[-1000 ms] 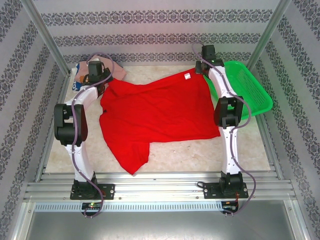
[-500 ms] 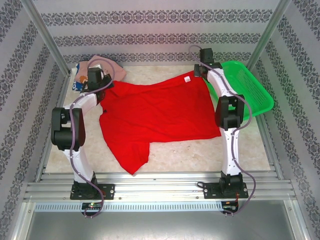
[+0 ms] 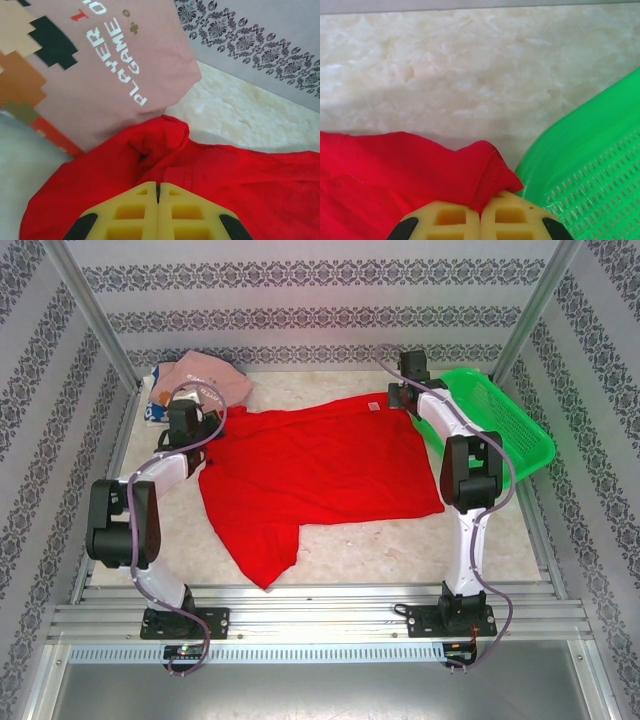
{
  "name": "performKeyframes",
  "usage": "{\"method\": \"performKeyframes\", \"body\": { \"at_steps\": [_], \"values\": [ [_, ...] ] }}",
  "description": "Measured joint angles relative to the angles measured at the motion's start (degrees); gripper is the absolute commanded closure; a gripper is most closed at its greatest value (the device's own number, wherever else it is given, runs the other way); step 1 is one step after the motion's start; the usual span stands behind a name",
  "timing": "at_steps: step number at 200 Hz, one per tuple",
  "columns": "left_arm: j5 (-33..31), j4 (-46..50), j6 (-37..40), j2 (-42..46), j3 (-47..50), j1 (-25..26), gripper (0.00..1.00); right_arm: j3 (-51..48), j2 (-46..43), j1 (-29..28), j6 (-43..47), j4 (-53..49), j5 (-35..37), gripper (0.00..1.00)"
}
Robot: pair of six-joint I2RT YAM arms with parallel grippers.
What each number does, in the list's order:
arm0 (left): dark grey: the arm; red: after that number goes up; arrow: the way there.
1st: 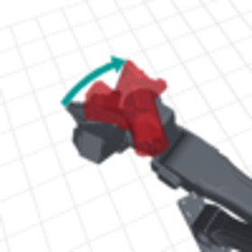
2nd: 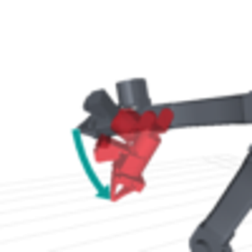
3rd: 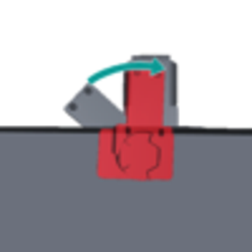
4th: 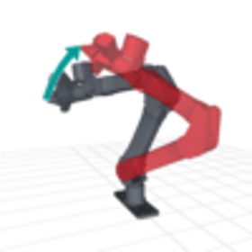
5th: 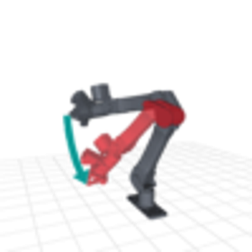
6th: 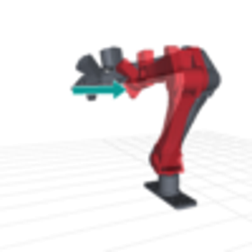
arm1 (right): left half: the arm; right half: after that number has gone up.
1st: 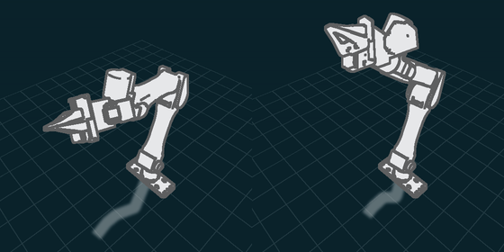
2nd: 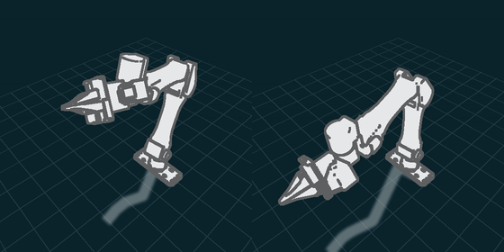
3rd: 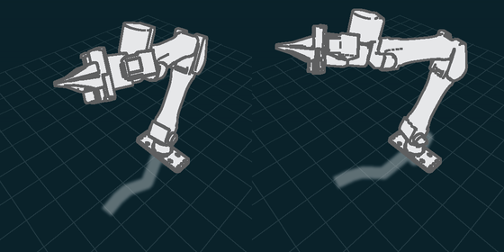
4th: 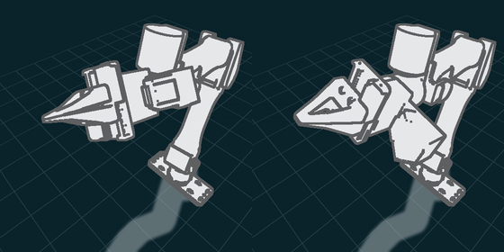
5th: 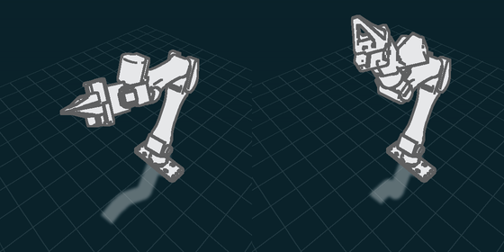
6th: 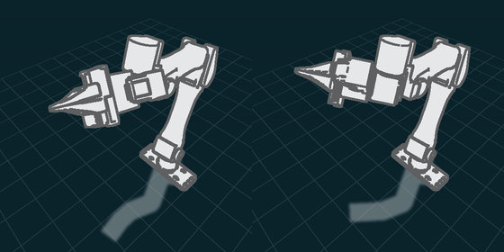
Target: Fold and stack the t-shirts
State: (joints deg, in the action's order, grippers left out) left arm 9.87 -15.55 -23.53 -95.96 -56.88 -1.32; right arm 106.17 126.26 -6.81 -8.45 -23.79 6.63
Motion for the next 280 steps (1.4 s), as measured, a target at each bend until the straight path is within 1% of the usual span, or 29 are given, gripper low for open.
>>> {"method": "performKeyframes", "body": {
  "at_steps": [46, 82, 108, 171, 216, 236, 263, 280],
  "values": [
    [0.2, -0.98, 0.48, 5.57, 4.85, -0.31, 1.0, -7.39, -5.03, -1.07, 1.97, 1.03, 0.02, 1.0],
    [1.6, -0.85, 0.07, 5.6, 4.9, -0.31, 1.0, -8.2, -5.62, -1.22, 3.98, 1.31, -0.02, 1.0],
    [4.13, -0.48, -2.71, 6.05, 4.72, -0.31, 1.0, -8.07, -5.92, -1.2, 4.7, 1.14, -0.92, 1.0],
    [9.18, 6.27, -9.11, 11.21, 0.37, -0.31, 1.0, -8.11, -10.1, -1.33, 5.53, 1.84, -7.37, 0.99],
    [9.64, 12.04, -11.58, 13.38, 1.05, -0.31, 1.0, -11.54, -13.0, -1.7, 5.64, 1.73, -9.18, 0.99],
    [9.57, 12.57, -12.15, 13.35, 3.37, -0.31, 1.0, -14.34, -13.73, -1.7, 5.33, 1.55, -9.33, 0.99],
    [9.35, 12.61, -12.11, 13.14, 9.35, -0.31, 1.0, -17.22, -13.77, -1.75, 4.63, -0.24, -9.09, 1.0],
    [9.35, 12.74, -12.09, 11.67, 11.39, -0.31, 1.0, -18.47, -13.77, -2.03, 3.85, -1.16, -8.52, 1.0]
  ]
}}
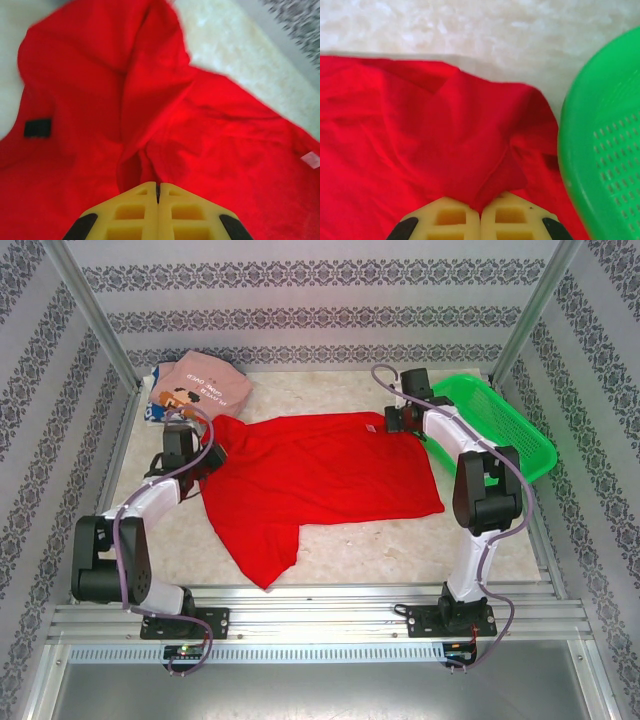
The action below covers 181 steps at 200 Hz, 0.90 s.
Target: Fold and stack the t-shirts
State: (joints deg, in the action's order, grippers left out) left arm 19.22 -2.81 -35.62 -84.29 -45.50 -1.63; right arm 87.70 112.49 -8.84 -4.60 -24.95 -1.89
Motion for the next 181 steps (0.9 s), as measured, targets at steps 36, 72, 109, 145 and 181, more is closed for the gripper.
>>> {"method": "performKeyframes", "body": {
  "at_steps": [36, 72, 109, 145, 181],
  "values": [
    [0.0, -0.17, 0.04, -4.2, 0.11, 0.0, 1.0, -0.5, 0.04, -0.07, -1.22, -0.59, 1.62, 1.0],
    [-2.38, -0.13, 0.87, -4.98, 0.11, 0.0, 1.0, -0.52, 0.31, -0.07, -1.49, -0.59, 2.89, 1.0],
    [-4.52, -0.17, 0.92, -4.96, 1.7, 0.0, 1.0, -1.55, 0.63, -0.07, -1.64, -0.55, 4.26, 1.0],
    [-7.63, 0.94, 0.81, -3.28, 4.2, 0.0, 1.0, -2.08, 0.68, -0.04, -1.75, -1.62, 5.73, 1.0],
    [-10.43, 1.99, 0.52, -0.52, 5.62, 0.0, 1.0, -2.43, 0.7, 0.31, -3.21, -2.84, 7.06, 1.0]
  ]
}}
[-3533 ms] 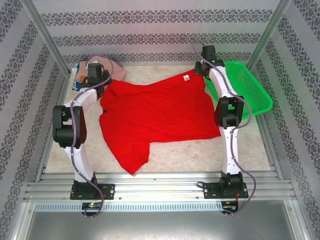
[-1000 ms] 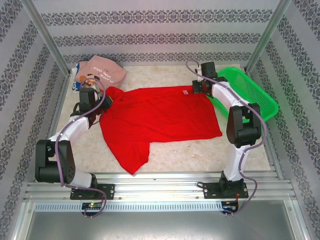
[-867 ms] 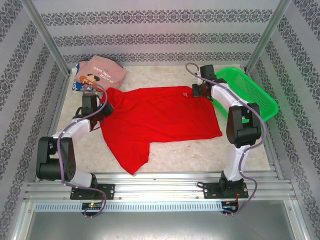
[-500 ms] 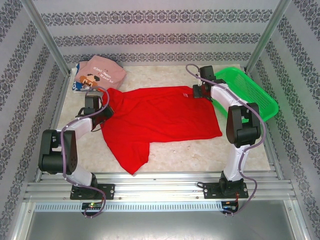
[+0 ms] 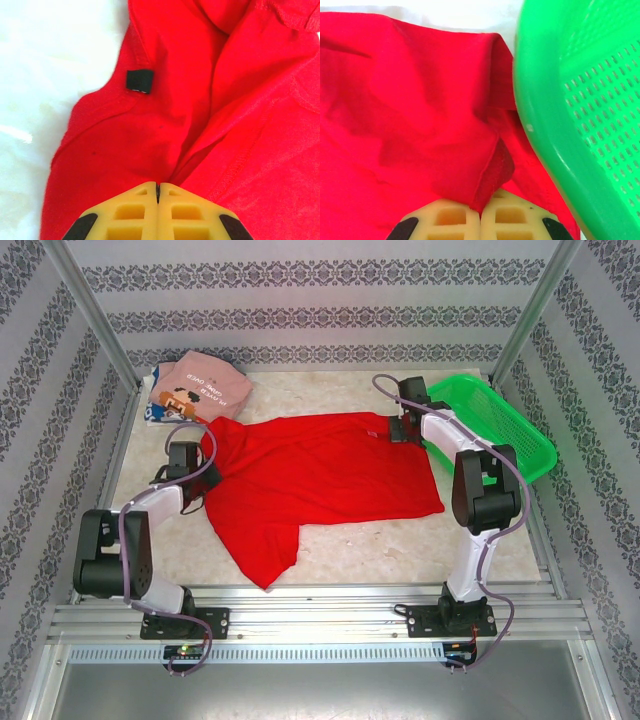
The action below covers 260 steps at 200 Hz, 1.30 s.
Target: Fold and stack the t-shirts
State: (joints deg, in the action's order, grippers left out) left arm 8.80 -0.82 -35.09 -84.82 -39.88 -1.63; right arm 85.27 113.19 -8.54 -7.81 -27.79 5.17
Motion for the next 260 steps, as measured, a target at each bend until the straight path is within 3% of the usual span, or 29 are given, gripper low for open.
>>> {"method": "performKeyframes", "body": {
  "at_steps": [49, 165, 260],
  "values": [
    [-1.27, 0.42, -1.6, 7.19, 3.96, 0.0, 1.0, -2.19, 0.0, 1.68, -1.25, -0.9, -0.04, 1.0],
    [0.11, 2.38, -2.71, 9.49, 9.33, 0.11, 1.0, -2.12, 0.31, 1.66, -1.46, -2.95, 0.72, 0.99],
    [-4.22, 7.02, -2.45, 13.6, 9.38, -1.31, 1.0, 3.54, 4.2, 2.84, -1.25, -5.86, 2.93, 0.99]
  ]
}}
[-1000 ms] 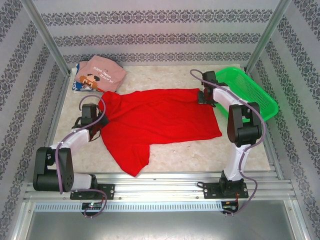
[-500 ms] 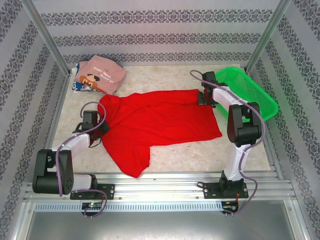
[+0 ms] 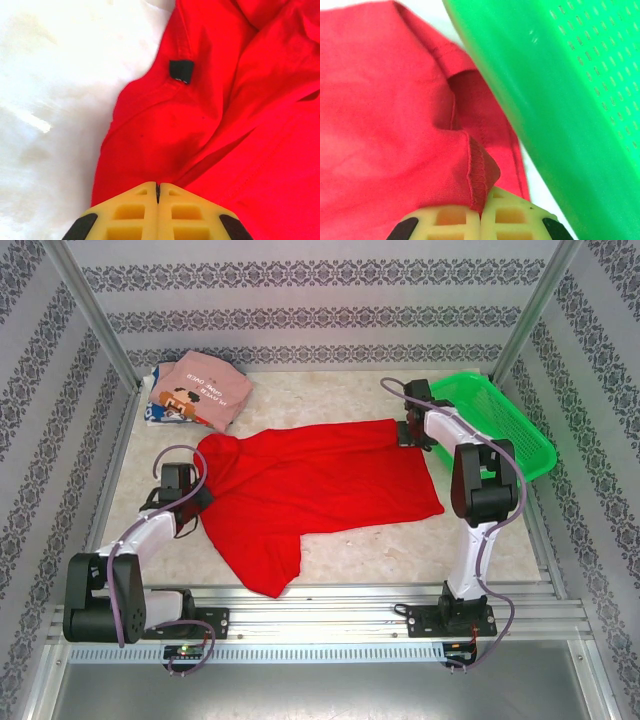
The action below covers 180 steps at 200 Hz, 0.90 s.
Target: Fold and stack the t-shirts
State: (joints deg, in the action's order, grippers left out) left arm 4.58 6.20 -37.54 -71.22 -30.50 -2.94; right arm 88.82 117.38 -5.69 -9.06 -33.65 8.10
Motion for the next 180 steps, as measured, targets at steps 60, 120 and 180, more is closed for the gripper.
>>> {"method": "performKeyframes", "body": {
  "at_steps": [60, 120, 180],
  "values": [
    [-0.13, 1.7, 1.11, 1.51, -3.13, -1.7, 1.0, 4.2, 1.62, 1.84, -0.02, -0.7, -0.68, 0.99],
    [1.01, 1.38, 1.31, -0.59, -1.57, -1.7, 1.0, 3.1, 2.47, 1.81, -0.02, -0.9, -1.03, 0.98],
    [1.57, 1.09, 1.95, -1.53, -0.31, -1.7, 0.82, 1.64, 2.47, 1.81, 0.0, -0.87, -0.79, 0.76]
  ]
}}
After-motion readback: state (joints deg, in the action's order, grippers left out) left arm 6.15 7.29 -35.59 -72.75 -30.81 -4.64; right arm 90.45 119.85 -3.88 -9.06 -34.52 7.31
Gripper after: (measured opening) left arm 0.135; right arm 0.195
